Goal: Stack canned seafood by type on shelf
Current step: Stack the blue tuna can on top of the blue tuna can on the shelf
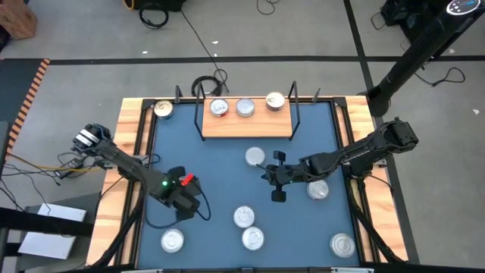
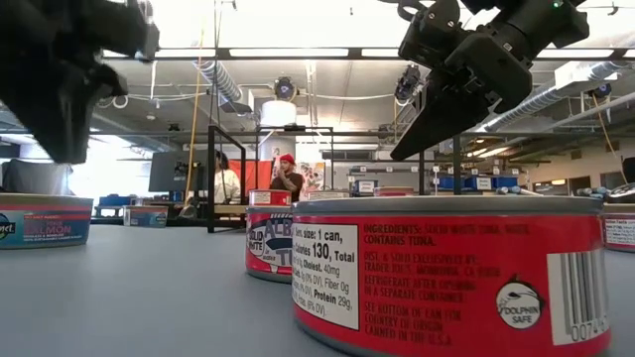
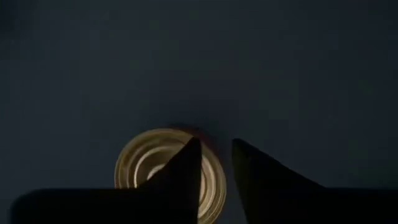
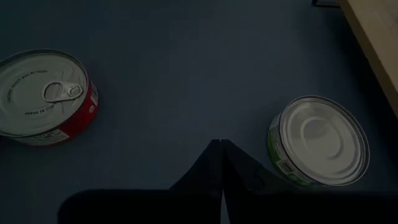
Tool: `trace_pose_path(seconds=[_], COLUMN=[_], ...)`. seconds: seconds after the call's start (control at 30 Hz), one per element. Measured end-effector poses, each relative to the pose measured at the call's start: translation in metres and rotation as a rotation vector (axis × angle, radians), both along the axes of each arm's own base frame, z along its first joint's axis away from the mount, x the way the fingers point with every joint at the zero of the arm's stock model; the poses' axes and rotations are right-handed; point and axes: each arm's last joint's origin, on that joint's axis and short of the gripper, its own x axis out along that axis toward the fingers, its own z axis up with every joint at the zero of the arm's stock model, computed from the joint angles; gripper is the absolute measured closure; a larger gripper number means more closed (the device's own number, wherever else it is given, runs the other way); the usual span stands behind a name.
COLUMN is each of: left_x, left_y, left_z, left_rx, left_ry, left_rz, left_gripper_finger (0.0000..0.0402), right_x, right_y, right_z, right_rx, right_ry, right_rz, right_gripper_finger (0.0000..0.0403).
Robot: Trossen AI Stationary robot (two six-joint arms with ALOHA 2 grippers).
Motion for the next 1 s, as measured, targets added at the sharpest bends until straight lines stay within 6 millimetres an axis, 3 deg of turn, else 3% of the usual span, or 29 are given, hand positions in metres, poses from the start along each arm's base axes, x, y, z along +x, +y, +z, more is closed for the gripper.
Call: trace_pose_path(seconds=[0.17, 0.4, 0.63, 0.87, 1.0], left_x=[0.005, 0.007, 0.01, 0.013, 0.016], left_y=[-0.005, -0.007, -0.008, -0.009, -0.009], left_z=[-0.015, -0.033, -0.039, -0.039, -0.039], left_rx=[-0.036, 0.018, 0.045, 0.052, 0.074], left_ry=[0.095, 0.182, 0.195, 0.161, 0.134], left_rz=[0.011, 0.059, 0.081, 0.026, -0.021], left_gripper_finger=[0.0259, 0.0262, 0.0296, 0.0389, 0.0397], right_x=[0.0, 0.0, 0.0, 0.0, 0.0], right_y=[0.0, 0.0, 0.0, 0.0, 0.0], right_z=[0.0, 0.0, 0.0, 0.0, 0.0], right_rx=[0.0, 0.0, 0.0, 0.0, 0.0], right_ry=[0.0, -0.001, -0.001, -0.001, 0.0], right_rz=[0.0, 0.0, 0.0, 0.0, 0.0], right_gripper_finger=[0.0392, 0.0392, 0.0392, 0.0392, 0.0392])
